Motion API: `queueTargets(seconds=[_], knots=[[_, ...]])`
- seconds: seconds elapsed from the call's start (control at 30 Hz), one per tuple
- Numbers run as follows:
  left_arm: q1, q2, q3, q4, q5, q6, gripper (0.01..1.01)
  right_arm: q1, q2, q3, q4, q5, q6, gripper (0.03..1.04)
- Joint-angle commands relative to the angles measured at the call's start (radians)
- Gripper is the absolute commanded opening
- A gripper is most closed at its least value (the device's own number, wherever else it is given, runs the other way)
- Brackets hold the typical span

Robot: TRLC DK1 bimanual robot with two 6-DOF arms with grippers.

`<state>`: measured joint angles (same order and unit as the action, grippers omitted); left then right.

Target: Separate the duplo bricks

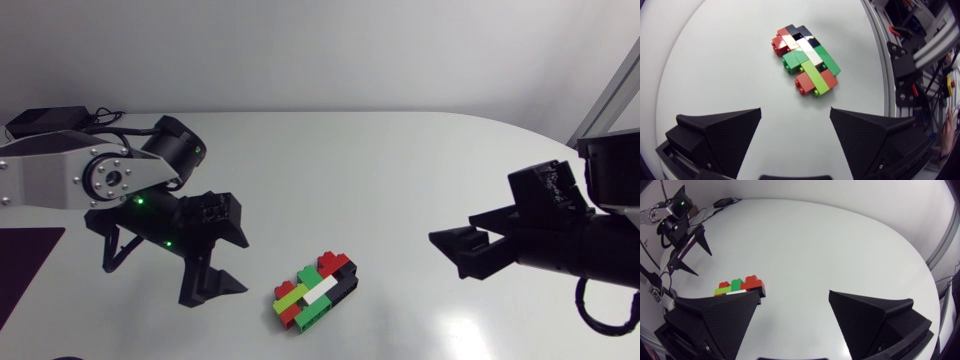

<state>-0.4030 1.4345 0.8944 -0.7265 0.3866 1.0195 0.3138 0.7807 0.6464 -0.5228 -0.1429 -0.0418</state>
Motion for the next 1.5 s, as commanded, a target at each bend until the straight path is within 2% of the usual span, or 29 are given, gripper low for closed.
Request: queueTargets(seconds=[0.0, 0.17, 0.3, 0.37, 0.5, 0.6, 0.9, 1.07, 1.23, 1.37, 1.47], knots=[[0.003, 0.009, -0.025, 0.001, 0.014, 0.182, 0.957, 0.019, 0.008, 0.038, -0.039, 0.002, -0.075, 1.0], [-0.002, 0.107, 0.024, 0.035, 0.014, 0.304, 0.959, 0.034, 0.0, 0.047, -0.086, 0.0, -0.184, 1.0], [-0.017, 0.193, 0.018, 0.033, 0.014, 0.421, 0.956, 0.041, -0.009, 0.048, -0.137, 0.0, -0.328, 1.0], [-0.022, 0.213, 0.02, 0.032, 0.012, 0.459, 0.948, 0.047, -0.009, 0.048, -0.166, 0.0, -0.369, 1.0], [-0.036, 0.222, 0.047, 0.027, 0.012, 0.499, 0.911, 0.074, 0.009, 0.032, -0.174, -0.011, -0.377, 1.0], [-0.066, 0.233, 0.08, 0.021, 0.006, 0.513, 0.91, 0.085, 0.049, 0.024, -0.172, -0.07, -0.394, 1.0], [-0.125, 0.382, 0.209, -0.008, -0.02, 0.567, 0.907, 0.087, 0.071, 0.012, -0.148, -0.119, -0.417, 1.0], [-0.122, 0.415, 0.216, -0.03, -0.023, 0.616, 0.818, 0.09, 0.075, 0.012, -0.143, -0.119, -0.417, 1.0], [-0.126, 0.417, 0.209, -0.056, -0.023, 0.649, 0.792, 0.085, 0.103, 0.006, -0.114, -0.118, -0.417, 1.0], [-0.134, 0.417, 0.21, -0.063, -0.022, 0.671, 0.644, 0.084, 0.121, 0.004, -0.094, -0.118, -0.418, 1.0], [-0.143, 0.425, 0.21, -0.059, -0.022, 0.68, 0.63, 0.082, 0.127, 0.009, -0.089, -0.118, -0.417, 1.0]])
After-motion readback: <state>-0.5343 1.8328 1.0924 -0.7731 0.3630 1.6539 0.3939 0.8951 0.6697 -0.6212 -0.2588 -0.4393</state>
